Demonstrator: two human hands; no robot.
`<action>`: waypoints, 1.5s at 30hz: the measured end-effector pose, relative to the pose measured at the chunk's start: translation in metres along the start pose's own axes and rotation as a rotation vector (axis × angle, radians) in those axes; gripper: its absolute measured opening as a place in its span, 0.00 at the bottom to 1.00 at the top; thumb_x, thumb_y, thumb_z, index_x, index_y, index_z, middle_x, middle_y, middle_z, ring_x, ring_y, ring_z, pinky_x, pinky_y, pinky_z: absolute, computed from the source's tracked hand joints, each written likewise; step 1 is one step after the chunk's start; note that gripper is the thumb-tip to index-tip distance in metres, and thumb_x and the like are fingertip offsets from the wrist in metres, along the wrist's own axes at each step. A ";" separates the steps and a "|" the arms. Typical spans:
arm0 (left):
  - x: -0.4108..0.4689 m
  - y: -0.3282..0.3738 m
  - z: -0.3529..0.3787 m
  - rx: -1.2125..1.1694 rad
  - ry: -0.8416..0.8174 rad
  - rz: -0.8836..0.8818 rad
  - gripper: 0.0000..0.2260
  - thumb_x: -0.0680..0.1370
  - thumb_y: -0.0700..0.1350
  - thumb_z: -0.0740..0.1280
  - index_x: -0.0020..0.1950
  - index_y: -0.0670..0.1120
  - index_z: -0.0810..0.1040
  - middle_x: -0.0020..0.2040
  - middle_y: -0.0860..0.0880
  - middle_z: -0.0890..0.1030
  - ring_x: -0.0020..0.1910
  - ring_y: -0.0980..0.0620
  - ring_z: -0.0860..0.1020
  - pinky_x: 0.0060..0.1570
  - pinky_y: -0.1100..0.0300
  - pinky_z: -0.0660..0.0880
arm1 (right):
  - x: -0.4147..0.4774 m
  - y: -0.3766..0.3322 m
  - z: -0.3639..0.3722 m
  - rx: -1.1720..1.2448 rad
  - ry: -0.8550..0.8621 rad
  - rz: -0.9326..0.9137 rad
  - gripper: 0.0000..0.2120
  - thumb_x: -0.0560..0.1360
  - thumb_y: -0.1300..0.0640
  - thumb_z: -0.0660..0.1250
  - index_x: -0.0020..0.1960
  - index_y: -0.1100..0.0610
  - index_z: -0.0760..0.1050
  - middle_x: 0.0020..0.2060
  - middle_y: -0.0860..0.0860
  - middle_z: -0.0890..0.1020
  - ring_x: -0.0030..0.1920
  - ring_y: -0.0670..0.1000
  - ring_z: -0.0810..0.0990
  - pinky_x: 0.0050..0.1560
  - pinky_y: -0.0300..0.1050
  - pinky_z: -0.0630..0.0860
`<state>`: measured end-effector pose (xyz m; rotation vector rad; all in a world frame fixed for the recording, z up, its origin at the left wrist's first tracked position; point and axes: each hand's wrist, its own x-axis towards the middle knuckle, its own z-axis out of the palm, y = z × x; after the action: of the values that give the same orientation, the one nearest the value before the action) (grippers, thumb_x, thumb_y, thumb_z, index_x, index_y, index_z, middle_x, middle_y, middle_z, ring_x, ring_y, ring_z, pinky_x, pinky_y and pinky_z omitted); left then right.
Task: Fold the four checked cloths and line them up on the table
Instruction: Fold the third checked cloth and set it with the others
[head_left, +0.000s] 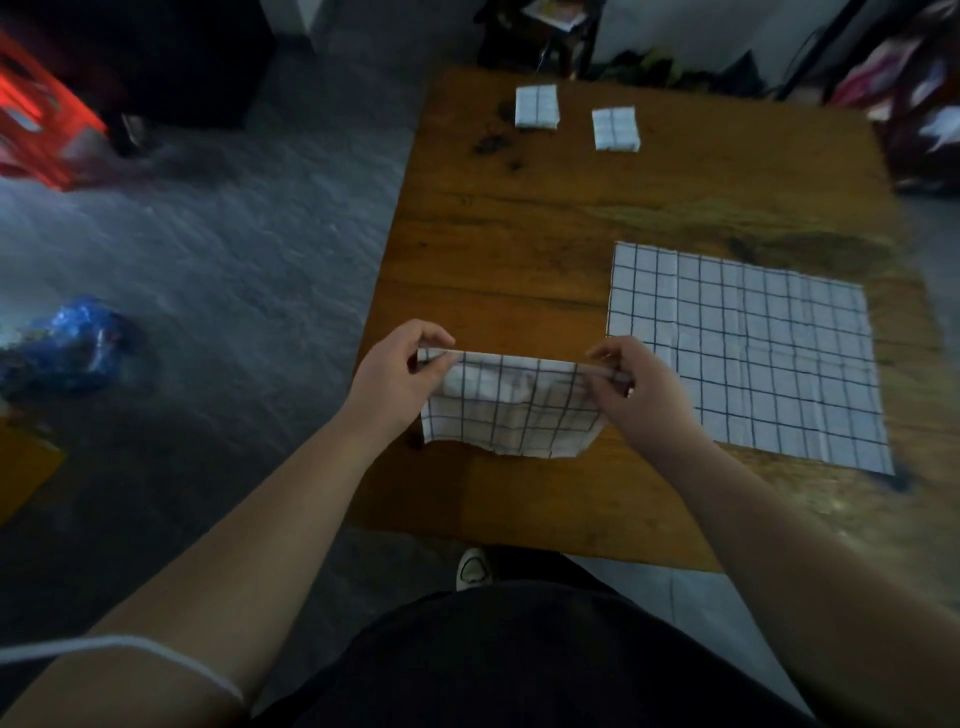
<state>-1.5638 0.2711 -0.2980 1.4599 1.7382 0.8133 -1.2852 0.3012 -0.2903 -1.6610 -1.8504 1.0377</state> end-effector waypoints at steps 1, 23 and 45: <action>0.000 0.005 -0.004 -0.044 0.007 0.002 0.07 0.81 0.51 0.68 0.57 0.58 0.76 0.53 0.59 0.78 0.52 0.63 0.77 0.46 0.68 0.73 | -0.002 -0.004 -0.005 0.078 0.023 0.012 0.09 0.80 0.54 0.69 0.56 0.43 0.73 0.48 0.44 0.80 0.46 0.44 0.81 0.43 0.40 0.79; -0.002 -0.085 0.087 -0.215 -0.229 -0.765 0.22 0.76 0.40 0.74 0.66 0.50 0.70 0.60 0.47 0.79 0.57 0.47 0.79 0.62 0.44 0.78 | 0.003 0.102 0.042 0.339 -0.004 0.666 0.29 0.81 0.57 0.67 0.78 0.49 0.61 0.74 0.51 0.71 0.65 0.52 0.75 0.64 0.53 0.73; -0.078 -0.106 0.089 0.587 -0.361 0.184 0.27 0.79 0.50 0.70 0.77 0.51 0.66 0.79 0.50 0.63 0.79 0.49 0.56 0.77 0.51 0.54 | -0.081 0.115 0.082 -0.690 -0.428 -0.129 0.38 0.77 0.42 0.67 0.80 0.47 0.54 0.81 0.47 0.55 0.81 0.50 0.46 0.79 0.53 0.40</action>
<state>-1.5383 0.1789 -0.4245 2.0260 1.6434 0.0918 -1.2586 0.2029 -0.4169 -1.7139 -2.7939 0.7825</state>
